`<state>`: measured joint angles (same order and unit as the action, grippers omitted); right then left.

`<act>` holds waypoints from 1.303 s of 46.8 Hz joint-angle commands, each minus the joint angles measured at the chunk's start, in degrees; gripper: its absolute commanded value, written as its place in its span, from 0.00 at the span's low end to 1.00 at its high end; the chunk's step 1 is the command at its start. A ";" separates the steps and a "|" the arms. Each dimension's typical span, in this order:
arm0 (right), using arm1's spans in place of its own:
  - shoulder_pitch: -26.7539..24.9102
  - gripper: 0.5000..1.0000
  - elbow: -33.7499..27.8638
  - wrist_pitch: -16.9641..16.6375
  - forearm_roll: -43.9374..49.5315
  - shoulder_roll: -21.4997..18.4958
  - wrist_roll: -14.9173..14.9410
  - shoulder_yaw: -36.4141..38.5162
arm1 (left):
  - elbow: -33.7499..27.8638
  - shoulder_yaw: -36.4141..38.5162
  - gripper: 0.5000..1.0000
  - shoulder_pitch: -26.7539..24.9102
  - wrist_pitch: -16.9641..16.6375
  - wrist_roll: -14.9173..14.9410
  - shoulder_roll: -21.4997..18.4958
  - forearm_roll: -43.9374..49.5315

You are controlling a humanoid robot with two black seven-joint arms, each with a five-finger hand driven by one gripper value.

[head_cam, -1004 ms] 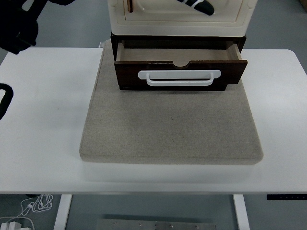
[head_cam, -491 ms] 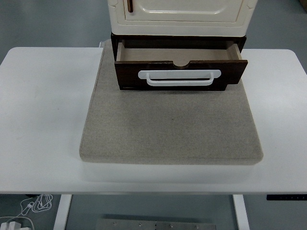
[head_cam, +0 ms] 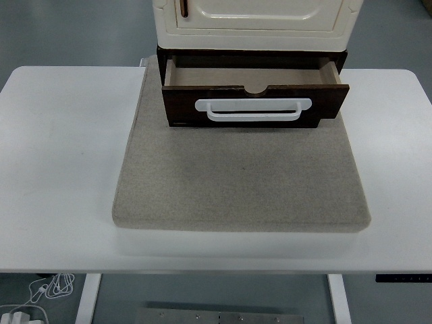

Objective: Open the drawer under the combination cabinet

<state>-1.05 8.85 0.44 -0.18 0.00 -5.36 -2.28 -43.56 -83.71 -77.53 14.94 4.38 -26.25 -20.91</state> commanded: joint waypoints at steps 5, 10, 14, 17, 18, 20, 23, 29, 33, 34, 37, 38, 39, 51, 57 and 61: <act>0.00 0.86 0.03 -0.09 0.00 0.00 0.00 0.26 | 7.16 2.93 1.00 0.10 -11.06 2.64 0.06 1.83; 0.00 0.86 0.03 -0.35 0.00 0.00 0.00 0.18 | 12.87 5.04 1.00 0.10 -12.66 4.23 0.67 3.77; 0.00 0.86 0.03 -0.35 -0.09 0.00 0.00 0.00 | 16.83 6.71 1.00 0.27 -13.10 4.58 0.85 6.22; 0.00 0.86 0.03 -0.35 -0.09 0.00 0.00 0.00 | 19.03 8.29 1.00 0.45 -12.92 5.19 0.85 8.60; 0.00 0.86 0.03 -0.35 0.00 0.00 0.00 0.17 | 19.73 8.82 1.00 0.45 -13.10 5.54 0.94 9.47; 0.00 0.86 0.03 -0.35 0.00 0.00 0.00 0.26 | 21.31 9.79 1.00 0.45 -13.01 6.16 1.29 11.58; 0.00 0.86 0.03 -0.35 0.00 0.00 0.00 0.18 | 23.51 11.28 1.00 0.71 -13.01 6.69 2.95 14.75; 0.00 0.86 0.03 -0.35 -0.09 0.00 0.00 0.09 | 23.96 14.71 1.00 3.26 -12.92 6.87 5.24 18.18; 0.00 0.86 0.03 -0.35 -0.09 0.00 0.00 0.09 | 23.96 16.29 1.00 5.28 -12.48 6.95 6.91 18.54; 0.00 0.86 0.03 -0.35 -0.09 0.00 0.00 0.00 | 23.96 16.82 1.00 5.72 -12.48 6.95 7.44 18.54; 0.00 0.86 0.03 -0.35 0.00 0.00 0.00 0.00 | 24.22 19.01 1.00 6.51 -12.66 7.65 8.50 18.54; 0.00 0.86 0.03 -0.35 0.00 0.00 0.00 0.00 | 24.22 19.89 1.00 6.69 -13.01 8.18 8.67 18.54; 0.00 0.86 0.03 -0.35 -0.09 0.00 0.00 0.00 | 24.22 21.03 1.00 6.78 -13.10 8.71 8.85 18.54; -0.09 0.86 0.03 -0.44 -0.09 0.00 0.00 0.09 | 23.87 27.02 1.00 9.32 -8.62 10.03 9.46 18.10; -0.26 0.86 0.03 -0.35 -0.26 0.00 0.00 0.17 | 23.96 26.76 1.00 10.47 -3.87 8.10 10.08 18.54; -0.26 0.86 -0.06 -0.35 -0.35 0.00 0.00 0.18 | 23.96 26.05 1.00 11.08 -2.73 4.15 10.08 18.97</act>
<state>-1.33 8.88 0.05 -0.45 0.00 -5.37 -2.13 -19.63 -57.28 -66.95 11.51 11.30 -16.17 -2.33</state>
